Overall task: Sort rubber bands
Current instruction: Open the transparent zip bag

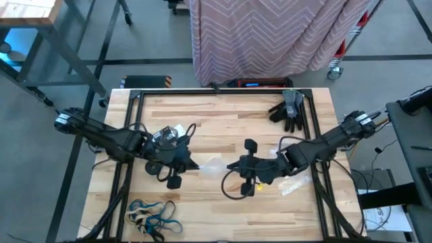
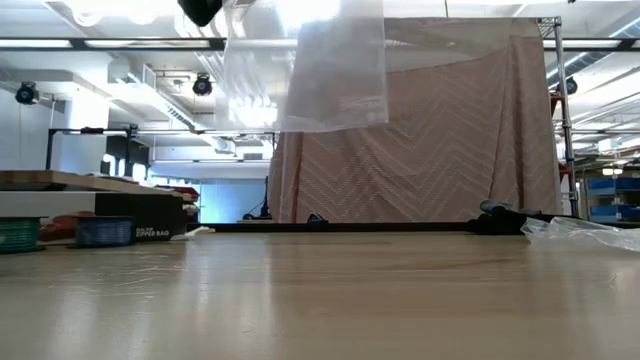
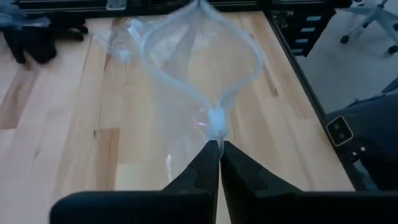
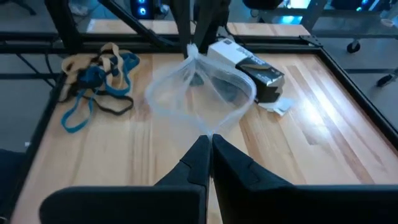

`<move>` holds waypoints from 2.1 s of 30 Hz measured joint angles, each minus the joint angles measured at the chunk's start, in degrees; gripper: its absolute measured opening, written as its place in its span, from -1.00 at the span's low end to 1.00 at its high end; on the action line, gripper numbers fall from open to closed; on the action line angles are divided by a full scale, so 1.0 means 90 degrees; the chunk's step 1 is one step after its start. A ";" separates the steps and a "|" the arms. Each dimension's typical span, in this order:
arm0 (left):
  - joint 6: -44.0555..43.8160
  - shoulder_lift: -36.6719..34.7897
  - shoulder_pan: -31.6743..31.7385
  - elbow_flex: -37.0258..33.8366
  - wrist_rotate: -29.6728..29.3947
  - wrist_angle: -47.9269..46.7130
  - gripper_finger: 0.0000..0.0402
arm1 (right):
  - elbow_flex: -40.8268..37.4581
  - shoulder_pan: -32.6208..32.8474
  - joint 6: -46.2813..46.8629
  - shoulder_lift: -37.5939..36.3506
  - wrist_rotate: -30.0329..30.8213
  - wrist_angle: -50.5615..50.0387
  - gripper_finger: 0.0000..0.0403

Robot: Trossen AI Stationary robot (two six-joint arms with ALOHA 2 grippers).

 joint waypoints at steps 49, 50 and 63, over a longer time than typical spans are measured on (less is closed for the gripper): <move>0.0205 0.0811 -0.0114 -0.0009 -0.0854 0.0835 -1.00 | -0.0002 -0.0335 0.1028 0.0594 0.0433 -0.0628 -1.00; 0.0204 0.0828 -0.0114 -0.0009 -0.0854 0.0856 -1.00 | -0.0002 -0.0364 0.1074 0.0594 0.0436 -0.0630 -1.00; 0.0229 0.0935 -0.0084 -0.0009 -0.1786 0.0962 -1.00 | -0.0002 -0.0441 0.0567 0.0596 -0.0863 -0.0099 -1.00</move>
